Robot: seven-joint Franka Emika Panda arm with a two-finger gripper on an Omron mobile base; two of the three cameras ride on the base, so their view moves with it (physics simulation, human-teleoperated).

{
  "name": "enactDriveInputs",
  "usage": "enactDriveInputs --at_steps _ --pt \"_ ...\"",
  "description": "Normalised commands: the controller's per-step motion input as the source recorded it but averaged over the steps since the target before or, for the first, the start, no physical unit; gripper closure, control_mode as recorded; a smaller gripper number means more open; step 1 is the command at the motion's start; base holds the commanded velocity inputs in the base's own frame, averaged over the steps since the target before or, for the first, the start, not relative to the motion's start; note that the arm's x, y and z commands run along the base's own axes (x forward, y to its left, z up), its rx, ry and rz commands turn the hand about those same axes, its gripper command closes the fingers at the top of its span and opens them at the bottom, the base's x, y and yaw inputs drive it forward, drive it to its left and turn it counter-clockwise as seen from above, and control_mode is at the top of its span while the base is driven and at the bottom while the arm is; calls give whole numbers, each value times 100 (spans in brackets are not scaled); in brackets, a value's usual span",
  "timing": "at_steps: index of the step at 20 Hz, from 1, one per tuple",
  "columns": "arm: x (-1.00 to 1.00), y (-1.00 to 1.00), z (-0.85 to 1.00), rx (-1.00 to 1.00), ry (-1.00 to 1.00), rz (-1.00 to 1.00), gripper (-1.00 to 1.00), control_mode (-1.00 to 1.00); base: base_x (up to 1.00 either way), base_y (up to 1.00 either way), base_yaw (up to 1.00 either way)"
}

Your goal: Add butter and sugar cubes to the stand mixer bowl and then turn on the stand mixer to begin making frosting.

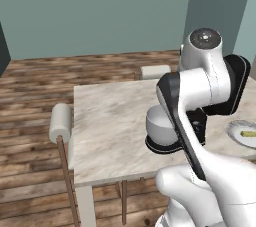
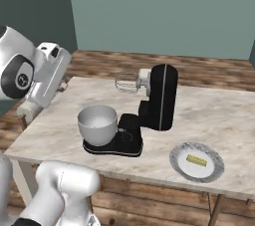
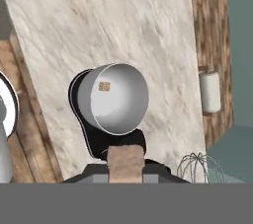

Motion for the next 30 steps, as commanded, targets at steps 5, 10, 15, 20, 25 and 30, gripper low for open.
enactDriveInputs --at_steps 5,10,15,20,25,30 --pt "64 0 -50 -4 6 19 100 -100 0 0 0" --pt "71 0 -78 -6 14 20 100 -100 0 0 0" --pt "75 1 -82 -14 22 17 100 -100 0 0 0" --pt "66 0 -66 -11 21 19 100 -100 0 0 0" --pt "48 -3 -56 -6 15 19 100 -100 0 0 0" --pt "23 -10 -62 -6 13 18 100 -100 0 0 0"
